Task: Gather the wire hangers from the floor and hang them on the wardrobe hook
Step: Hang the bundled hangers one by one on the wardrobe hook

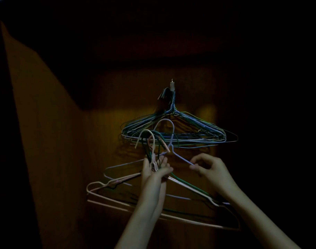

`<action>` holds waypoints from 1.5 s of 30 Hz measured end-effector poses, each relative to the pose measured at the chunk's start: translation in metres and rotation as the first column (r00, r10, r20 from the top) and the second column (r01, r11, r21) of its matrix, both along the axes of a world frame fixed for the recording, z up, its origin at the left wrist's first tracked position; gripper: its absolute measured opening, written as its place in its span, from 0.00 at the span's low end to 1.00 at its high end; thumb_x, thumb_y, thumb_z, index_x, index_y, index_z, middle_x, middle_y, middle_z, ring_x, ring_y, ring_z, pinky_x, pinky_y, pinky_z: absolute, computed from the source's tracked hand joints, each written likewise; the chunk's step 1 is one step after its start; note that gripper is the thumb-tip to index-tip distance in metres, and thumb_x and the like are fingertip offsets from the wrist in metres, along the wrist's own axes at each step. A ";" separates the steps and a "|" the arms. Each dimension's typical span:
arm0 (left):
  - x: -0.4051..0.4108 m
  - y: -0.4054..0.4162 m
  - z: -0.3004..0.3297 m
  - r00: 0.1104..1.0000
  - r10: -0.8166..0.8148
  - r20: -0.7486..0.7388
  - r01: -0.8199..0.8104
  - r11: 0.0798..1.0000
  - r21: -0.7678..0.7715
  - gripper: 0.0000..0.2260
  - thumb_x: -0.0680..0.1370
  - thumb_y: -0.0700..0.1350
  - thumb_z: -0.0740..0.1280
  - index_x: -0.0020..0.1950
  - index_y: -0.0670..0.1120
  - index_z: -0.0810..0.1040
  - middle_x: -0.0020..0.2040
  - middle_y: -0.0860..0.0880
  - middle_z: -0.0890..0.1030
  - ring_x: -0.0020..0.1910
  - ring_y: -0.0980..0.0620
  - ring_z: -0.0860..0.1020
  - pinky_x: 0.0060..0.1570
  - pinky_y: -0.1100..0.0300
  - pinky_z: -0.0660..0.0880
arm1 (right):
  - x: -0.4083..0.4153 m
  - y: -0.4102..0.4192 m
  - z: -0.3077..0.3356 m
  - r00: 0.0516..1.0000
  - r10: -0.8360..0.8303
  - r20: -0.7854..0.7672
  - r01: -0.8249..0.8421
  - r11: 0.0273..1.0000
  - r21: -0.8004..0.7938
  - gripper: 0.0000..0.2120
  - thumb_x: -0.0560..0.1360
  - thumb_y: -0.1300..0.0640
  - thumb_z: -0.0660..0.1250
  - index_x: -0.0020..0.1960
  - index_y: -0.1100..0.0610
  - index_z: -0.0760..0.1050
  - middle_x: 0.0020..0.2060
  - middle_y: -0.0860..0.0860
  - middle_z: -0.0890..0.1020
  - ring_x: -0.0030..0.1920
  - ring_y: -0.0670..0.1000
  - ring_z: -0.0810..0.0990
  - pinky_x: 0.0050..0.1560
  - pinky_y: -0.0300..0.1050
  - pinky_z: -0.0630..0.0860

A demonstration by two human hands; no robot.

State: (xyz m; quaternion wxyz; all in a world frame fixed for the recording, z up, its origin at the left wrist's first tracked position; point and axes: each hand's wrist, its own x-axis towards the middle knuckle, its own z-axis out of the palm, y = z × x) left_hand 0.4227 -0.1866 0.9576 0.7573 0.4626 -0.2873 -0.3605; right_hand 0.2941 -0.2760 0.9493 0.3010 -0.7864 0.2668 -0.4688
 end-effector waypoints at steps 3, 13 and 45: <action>-0.009 0.012 0.008 0.998 0.010 -0.062 -0.024 0.973 -0.229 0.33 0.74 0.23 0.56 0.76 0.43 0.54 0.68 0.36 0.69 0.67 0.41 0.70 0.63 0.53 0.66 | 0.002 0.003 0.011 0.996 -0.058 0.063 0.061 0.998 -0.035 0.10 0.69 0.64 0.72 0.36 0.50 0.77 0.34 0.43 0.79 0.37 0.40 0.76 0.41 0.35 0.71; -0.006 0.020 0.024 0.982 -0.035 -0.187 -0.026 0.950 -0.312 0.31 0.78 0.27 0.56 0.77 0.46 0.53 0.66 0.39 0.73 0.63 0.45 0.73 0.63 0.55 0.67 | -0.001 -0.005 0.044 0.944 -0.152 0.291 0.197 0.972 -0.129 0.06 0.70 0.64 0.71 0.39 0.54 0.79 0.35 0.44 0.80 0.39 0.43 0.77 0.43 0.34 0.71; 0.023 -0.015 0.060 0.998 0.059 -0.038 -0.069 0.930 -0.361 0.28 0.80 0.33 0.57 0.77 0.48 0.52 0.69 0.41 0.71 0.64 0.49 0.72 0.71 0.53 0.60 | 0.065 -0.121 0.107 0.893 -0.450 0.015 0.445 0.876 -0.185 0.02 0.75 0.54 0.68 0.45 0.51 0.79 0.38 0.48 0.79 0.35 0.46 0.74 0.33 0.42 0.68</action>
